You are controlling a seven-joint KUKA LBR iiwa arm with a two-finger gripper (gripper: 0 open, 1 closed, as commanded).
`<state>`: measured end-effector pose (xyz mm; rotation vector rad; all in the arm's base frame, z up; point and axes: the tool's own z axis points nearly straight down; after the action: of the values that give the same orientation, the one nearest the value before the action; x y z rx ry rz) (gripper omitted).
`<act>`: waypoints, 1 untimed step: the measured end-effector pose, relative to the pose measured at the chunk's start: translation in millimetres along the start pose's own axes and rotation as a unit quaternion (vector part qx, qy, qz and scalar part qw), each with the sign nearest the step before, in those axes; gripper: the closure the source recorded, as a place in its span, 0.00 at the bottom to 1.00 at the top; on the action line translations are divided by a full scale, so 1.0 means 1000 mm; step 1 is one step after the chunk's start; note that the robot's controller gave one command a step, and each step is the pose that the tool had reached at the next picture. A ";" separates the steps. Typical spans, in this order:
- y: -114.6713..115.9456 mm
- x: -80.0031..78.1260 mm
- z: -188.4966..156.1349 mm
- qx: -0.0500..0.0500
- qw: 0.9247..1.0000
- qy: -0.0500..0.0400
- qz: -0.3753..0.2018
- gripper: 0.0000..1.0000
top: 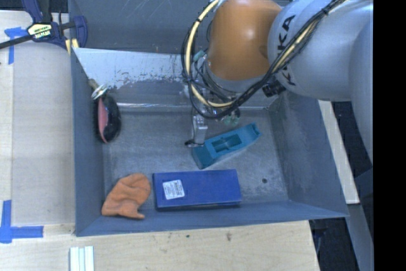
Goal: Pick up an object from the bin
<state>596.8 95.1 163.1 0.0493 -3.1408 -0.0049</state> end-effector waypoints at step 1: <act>-0.025 0.031 -0.015 0.001 0.996 -0.002 0.085 0.00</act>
Offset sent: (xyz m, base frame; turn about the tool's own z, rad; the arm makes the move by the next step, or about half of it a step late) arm -0.0248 -0.0761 -0.0232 0.0381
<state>566.7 69.4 178.4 -0.2191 -3.1373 -0.0005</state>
